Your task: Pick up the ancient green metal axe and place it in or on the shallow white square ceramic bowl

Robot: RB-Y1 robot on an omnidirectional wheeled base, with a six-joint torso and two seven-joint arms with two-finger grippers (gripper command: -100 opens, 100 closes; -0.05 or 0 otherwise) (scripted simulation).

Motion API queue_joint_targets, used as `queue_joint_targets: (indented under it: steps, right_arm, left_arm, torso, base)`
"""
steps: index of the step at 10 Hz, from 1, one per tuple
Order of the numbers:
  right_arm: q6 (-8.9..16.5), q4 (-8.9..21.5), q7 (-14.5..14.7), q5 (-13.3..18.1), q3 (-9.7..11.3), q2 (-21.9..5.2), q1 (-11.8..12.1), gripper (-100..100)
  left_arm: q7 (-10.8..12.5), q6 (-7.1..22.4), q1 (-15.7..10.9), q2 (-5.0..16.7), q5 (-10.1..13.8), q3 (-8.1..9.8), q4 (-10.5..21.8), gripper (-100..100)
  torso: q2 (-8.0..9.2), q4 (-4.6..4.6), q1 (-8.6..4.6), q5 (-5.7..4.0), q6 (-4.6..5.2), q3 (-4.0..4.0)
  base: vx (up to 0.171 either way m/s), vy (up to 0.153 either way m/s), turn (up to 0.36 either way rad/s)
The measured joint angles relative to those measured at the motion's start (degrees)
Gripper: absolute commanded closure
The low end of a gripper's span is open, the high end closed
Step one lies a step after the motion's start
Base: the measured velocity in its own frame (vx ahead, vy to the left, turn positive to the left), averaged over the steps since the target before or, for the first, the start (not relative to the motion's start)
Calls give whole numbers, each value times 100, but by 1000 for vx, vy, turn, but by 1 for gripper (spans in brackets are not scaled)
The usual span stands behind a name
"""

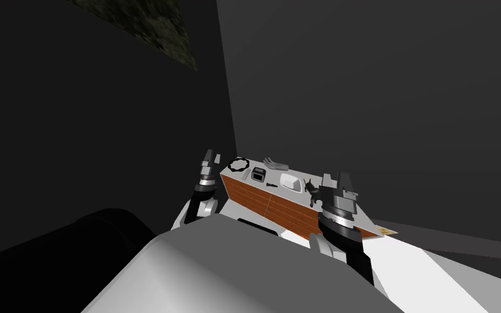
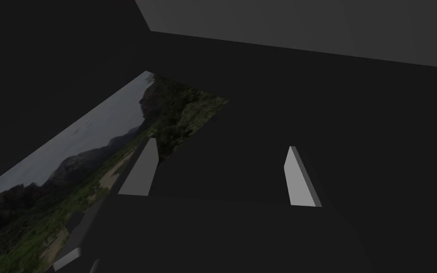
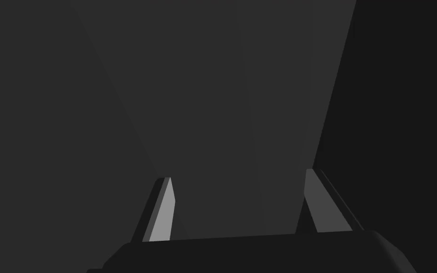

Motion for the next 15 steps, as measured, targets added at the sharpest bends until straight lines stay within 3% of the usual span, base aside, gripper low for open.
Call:
queue_joint_targets:
  steps: [4,10,15]
  right_arm:
    - [280,-91,274,-18,458,-515,-182,-100]
    - [1083,-166,956,-78,1399,-1430,-806,-100]
    - [1589,-185,1402,-162,1997,-2115,-1123,-100]
  left_arm:
    - [0,0,-1,0,0,0,0,0]
    - [0,0,-2,0,0,-1,0,0]
    - [0,0,0,0,0,0,0,0]
  torso:
    - [40,9,4,1,-1,23]
    - [38,8,6,2,-2,22]
    - [17,4,0,0,2,11]
  base:
    - [-104,10,128]
    - [-99,18,144]
    - [-54,21,121]
